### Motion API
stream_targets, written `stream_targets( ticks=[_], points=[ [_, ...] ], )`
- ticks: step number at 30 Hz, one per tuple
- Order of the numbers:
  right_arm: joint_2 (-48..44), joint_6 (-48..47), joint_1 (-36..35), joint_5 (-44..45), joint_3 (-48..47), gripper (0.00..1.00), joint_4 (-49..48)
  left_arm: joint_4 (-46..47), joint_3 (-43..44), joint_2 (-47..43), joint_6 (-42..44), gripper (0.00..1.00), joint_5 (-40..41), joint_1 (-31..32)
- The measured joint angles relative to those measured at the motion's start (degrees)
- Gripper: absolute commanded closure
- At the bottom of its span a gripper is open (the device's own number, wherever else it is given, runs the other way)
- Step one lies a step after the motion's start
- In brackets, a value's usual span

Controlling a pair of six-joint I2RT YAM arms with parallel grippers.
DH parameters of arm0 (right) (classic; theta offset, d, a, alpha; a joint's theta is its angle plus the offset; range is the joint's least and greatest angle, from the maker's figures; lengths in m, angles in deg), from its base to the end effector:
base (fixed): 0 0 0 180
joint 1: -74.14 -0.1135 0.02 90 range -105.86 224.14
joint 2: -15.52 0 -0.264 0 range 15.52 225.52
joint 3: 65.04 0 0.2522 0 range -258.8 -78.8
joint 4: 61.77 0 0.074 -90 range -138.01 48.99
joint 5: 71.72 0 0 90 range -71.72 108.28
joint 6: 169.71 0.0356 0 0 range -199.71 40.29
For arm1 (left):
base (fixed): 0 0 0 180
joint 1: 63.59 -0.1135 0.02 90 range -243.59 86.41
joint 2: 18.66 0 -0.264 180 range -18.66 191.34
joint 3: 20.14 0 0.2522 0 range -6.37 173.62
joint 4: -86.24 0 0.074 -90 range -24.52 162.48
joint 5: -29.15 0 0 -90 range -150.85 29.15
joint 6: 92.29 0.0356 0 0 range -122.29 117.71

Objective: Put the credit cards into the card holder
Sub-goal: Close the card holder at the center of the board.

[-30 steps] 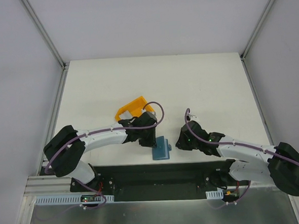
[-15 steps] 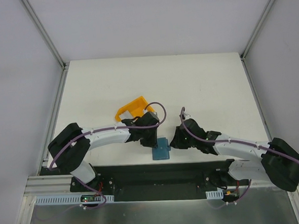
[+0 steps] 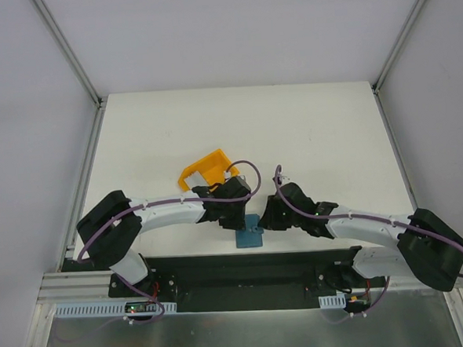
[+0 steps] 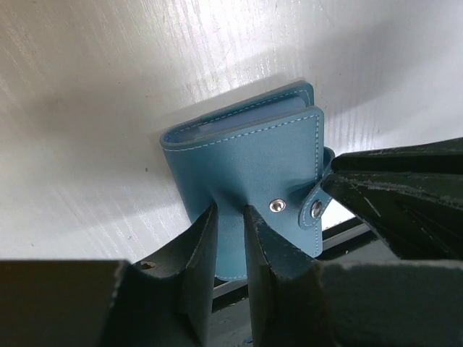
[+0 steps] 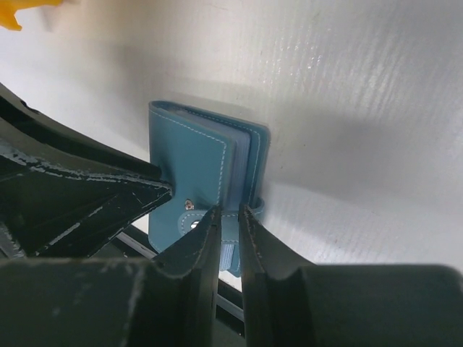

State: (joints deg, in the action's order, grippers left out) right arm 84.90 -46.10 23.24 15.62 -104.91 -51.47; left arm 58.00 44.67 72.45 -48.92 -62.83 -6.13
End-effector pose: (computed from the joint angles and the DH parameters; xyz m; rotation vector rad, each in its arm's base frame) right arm 0.1442 0.1801 0.1662 -0.3871 2.3724 0.7982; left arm 0.1683 -0.2660 0.1765 0.2696 2.6861 -0.7092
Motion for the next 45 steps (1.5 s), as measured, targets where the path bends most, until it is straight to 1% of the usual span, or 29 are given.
stream_targets(
  ticks=[9,14,19,32,45],
  points=[
    [2.71,0.66,-3.21,0.72,-1.57,0.84,-1.03,-0.83,0.61,0.76,-1.84,0.80,1.60,0.76],
    [3.13,1.64,-3.87,1.81,-1.66,0.84,-1.40,-1.03,0.66,0.81,-3.56,0.78,2.51,1.14],
    [1.70,1.75,-4.09,3.43,-1.66,0.84,-0.48,-1.03,0.68,0.81,-3.80,0.78,2.58,1.14],
    [-3.23,1.70,-4.09,4.00,-1.64,0.86,4.11,-1.11,0.68,0.87,-4.85,0.77,2.64,1.14],
    [-2.32,2.25,-4.09,3.39,-1.64,0.86,4.61,-1.31,1.03,1.16,-4.83,0.78,2.97,1.51]
  ],
)
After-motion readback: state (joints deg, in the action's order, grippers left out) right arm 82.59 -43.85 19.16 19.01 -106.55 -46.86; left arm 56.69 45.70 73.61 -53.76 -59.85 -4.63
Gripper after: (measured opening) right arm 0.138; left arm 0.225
